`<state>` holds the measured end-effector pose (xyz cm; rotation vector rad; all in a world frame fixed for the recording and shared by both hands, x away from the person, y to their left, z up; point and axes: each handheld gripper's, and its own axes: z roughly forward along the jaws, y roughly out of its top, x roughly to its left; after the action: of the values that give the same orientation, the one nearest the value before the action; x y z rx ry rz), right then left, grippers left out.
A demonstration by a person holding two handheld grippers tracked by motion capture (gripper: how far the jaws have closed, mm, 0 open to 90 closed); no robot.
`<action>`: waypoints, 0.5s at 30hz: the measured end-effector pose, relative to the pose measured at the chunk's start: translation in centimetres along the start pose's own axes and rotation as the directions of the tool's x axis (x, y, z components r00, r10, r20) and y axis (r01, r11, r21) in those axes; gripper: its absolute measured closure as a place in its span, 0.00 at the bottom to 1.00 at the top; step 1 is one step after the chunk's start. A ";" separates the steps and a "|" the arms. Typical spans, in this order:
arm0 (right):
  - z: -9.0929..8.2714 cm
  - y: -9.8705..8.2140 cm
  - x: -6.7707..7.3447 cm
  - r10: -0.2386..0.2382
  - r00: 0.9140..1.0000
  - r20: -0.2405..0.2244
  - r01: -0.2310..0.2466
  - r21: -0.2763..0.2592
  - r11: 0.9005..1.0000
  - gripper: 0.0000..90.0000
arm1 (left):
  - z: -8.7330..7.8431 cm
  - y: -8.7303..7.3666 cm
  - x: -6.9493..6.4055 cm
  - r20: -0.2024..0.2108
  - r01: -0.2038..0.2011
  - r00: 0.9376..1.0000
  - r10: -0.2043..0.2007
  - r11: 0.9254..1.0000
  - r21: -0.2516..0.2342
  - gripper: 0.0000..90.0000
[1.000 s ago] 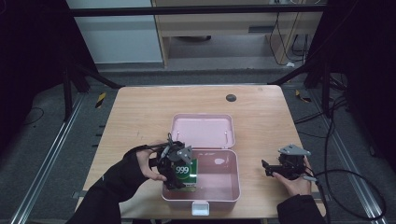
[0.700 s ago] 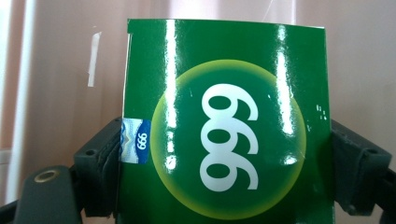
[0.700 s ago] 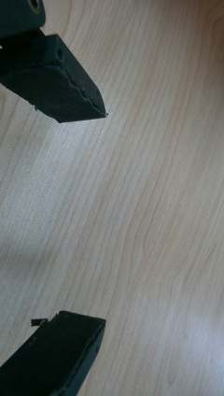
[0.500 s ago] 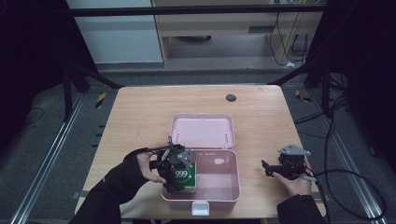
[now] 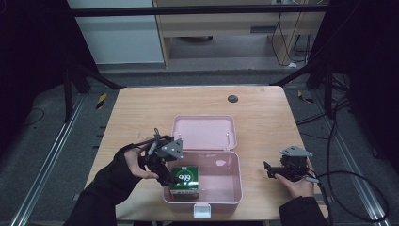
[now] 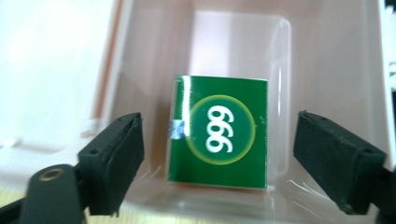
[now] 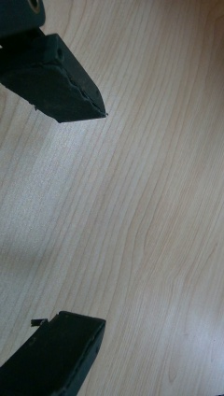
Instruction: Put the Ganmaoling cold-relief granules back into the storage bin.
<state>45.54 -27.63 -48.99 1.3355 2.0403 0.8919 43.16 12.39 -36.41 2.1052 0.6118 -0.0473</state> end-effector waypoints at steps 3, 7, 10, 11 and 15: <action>0.0 0.0 0.0 -0.001 1.000 0.001 0.001 0.002 1.000 0.04 | -1.2 0.3 -0.5 -0.029 0.136 0.989 -0.144 0.973 -0.186 0.26; -0.1 0.0 0.0 -0.003 1.000 0.004 0.003 0.001 1.000 0.05 | -3.1 0.2 0.1 -0.058 0.097 0.992 -0.110 0.975 -0.198 0.29; -0.2 -0.1 0.1 0.000 1.000 0.003 0.000 -0.003 1.000 0.05 | -4.6 -0.3 0.8 -0.084 0.086 0.991 -0.106 0.973 -0.213 0.32; -0.2 -0.1 0.1 0.001 1.000 0.003 -0.001 -0.001 1.000 0.05 | -5.1 -0.7 1.3 -0.107 0.097 0.986 -0.125 0.968 -0.232 0.33; -0.2 -0.1 0.1 -0.003 1.000 0.003 0.003 0.000 1.000 0.05 | -5.6 -1.6 2.1 -0.133 0.120 0.978 -0.160 0.956 -0.269 0.34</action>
<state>45.31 -27.60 -48.95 1.3325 2.0395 0.8880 43.16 18.41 -34.95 1.8193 0.8146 0.1115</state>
